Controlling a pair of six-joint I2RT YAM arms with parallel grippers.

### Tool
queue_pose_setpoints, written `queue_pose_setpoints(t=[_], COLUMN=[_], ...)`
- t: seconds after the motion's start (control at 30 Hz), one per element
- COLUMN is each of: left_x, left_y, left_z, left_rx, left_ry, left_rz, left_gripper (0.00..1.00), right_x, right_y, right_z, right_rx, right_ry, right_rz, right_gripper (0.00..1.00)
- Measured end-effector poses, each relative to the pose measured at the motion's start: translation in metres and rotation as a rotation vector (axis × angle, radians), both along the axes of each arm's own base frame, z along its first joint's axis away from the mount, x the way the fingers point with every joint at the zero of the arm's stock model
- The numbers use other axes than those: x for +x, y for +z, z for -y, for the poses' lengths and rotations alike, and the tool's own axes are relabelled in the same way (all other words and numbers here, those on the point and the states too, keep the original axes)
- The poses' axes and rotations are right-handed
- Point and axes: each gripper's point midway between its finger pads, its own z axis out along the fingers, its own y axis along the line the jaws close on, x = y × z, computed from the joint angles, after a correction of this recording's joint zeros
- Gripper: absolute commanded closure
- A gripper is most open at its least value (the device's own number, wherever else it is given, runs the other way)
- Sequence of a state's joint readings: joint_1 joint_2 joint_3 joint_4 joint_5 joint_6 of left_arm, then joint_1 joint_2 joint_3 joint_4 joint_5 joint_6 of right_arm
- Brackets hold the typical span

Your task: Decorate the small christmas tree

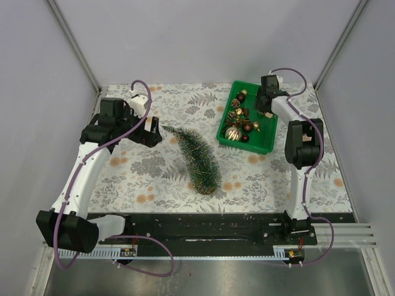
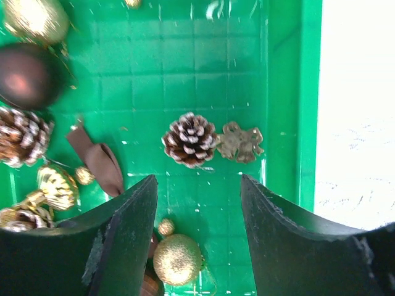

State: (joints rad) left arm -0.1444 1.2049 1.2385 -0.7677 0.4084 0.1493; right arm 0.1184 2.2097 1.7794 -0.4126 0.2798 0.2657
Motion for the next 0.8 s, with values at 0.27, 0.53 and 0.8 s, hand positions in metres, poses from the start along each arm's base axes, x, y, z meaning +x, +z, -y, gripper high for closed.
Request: queue_pose_setpoints(t=[0.27,0.53,0.8], left_x=[-0.001,-0.001,-0.001], left_y=[-0.002,-0.006,-0.008], left_z=[0.000,-0.001,-0.001], left_rx=[0.007,0.009,0.010], left_ry=[-0.007,-0.007,-0.007], left_rz=[-0.001,-0.007,-0.010], left_gripper=[0.01,0.01,0.01], right_x=[0.024,0.020,0.019], right_y=[0.027,-0.005,-0.006], right_z=[-0.003,-0.002,0.000], right_rx=[0.010,0.001,0.000], right_ry=[-0.001,-0.001,-0.005], right_rz=[0.080,0.012,0.002], right_gripper=[0.41,0.46,0.54])
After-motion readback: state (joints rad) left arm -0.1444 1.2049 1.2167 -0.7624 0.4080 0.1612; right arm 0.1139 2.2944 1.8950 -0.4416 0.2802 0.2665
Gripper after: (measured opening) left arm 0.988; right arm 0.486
